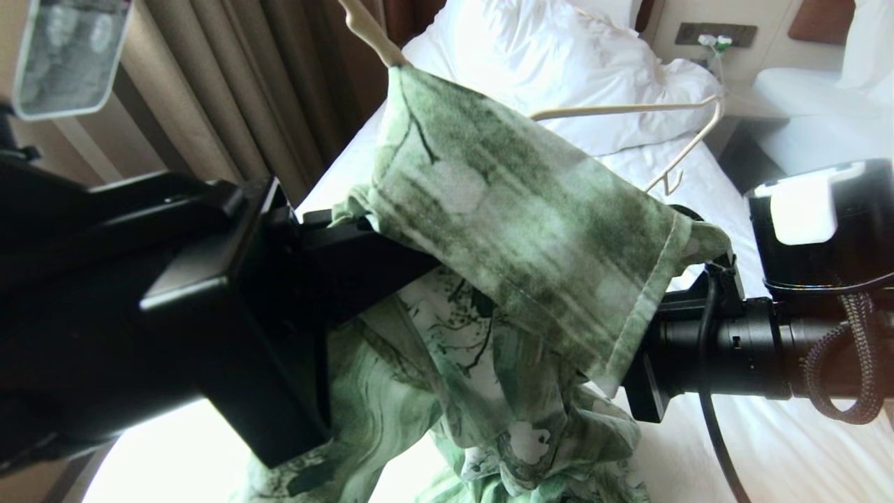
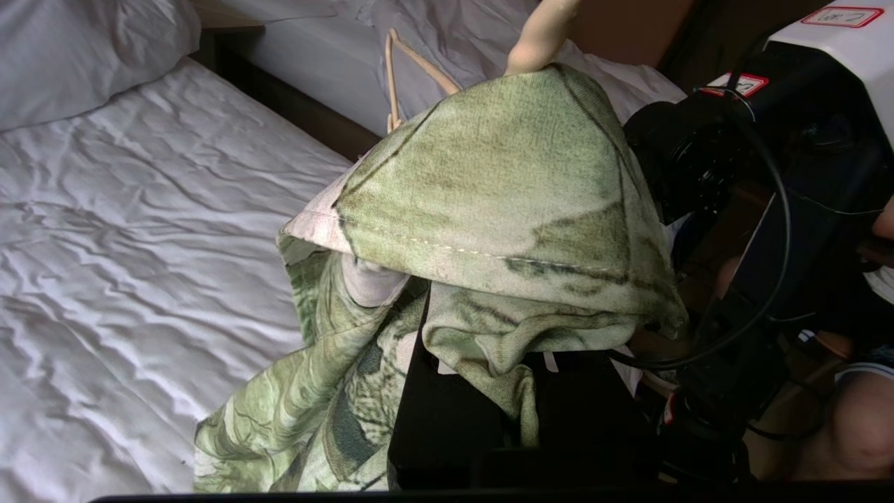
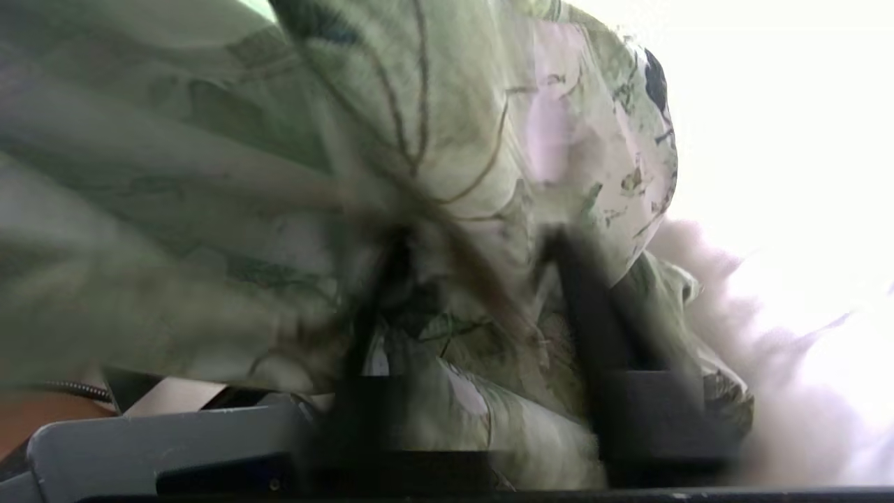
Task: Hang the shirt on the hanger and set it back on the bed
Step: Hook the other side of the shirt onto the hanger
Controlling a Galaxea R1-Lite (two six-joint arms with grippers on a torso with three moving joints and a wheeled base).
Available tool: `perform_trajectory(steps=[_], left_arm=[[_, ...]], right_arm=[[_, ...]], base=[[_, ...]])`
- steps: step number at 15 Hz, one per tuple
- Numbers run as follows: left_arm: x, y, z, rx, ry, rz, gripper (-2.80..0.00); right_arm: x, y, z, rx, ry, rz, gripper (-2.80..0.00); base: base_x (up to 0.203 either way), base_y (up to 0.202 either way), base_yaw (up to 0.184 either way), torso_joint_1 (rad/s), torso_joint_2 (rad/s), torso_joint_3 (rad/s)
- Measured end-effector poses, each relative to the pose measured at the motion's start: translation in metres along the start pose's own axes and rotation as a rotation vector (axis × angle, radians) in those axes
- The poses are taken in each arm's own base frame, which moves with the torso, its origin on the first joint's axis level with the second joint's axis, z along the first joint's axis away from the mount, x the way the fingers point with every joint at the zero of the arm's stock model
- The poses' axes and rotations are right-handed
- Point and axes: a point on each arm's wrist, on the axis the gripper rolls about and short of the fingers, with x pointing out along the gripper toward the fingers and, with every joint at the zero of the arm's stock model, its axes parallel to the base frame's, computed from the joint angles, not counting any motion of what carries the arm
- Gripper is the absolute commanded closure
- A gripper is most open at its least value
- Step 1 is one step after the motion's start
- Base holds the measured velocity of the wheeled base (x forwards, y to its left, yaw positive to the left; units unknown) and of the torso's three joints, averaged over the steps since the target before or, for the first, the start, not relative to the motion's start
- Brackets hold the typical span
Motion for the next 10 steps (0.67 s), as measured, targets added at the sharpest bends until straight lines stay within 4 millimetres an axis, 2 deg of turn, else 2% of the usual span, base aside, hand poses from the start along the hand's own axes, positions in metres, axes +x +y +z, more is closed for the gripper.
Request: perform_trajectory(steps=[4,10], left_arm=[[0.0,0.001,-0.004,-0.002,0.012,0.004,0.0],[0.002,0.005,-0.012,-0.021,0.037,0.047,0.0]], right_arm=[[-0.006,-0.01,-0.001,0.033,-0.01,-0.05,0.0],[-0.042,-0.045,0.01,0.092,-0.109,-0.149,0.0]], base=[[0.0,0.0,0.0,0.0,0.0,0.0],[0.0,0.0,0.0,0.0,0.0,0.0]])
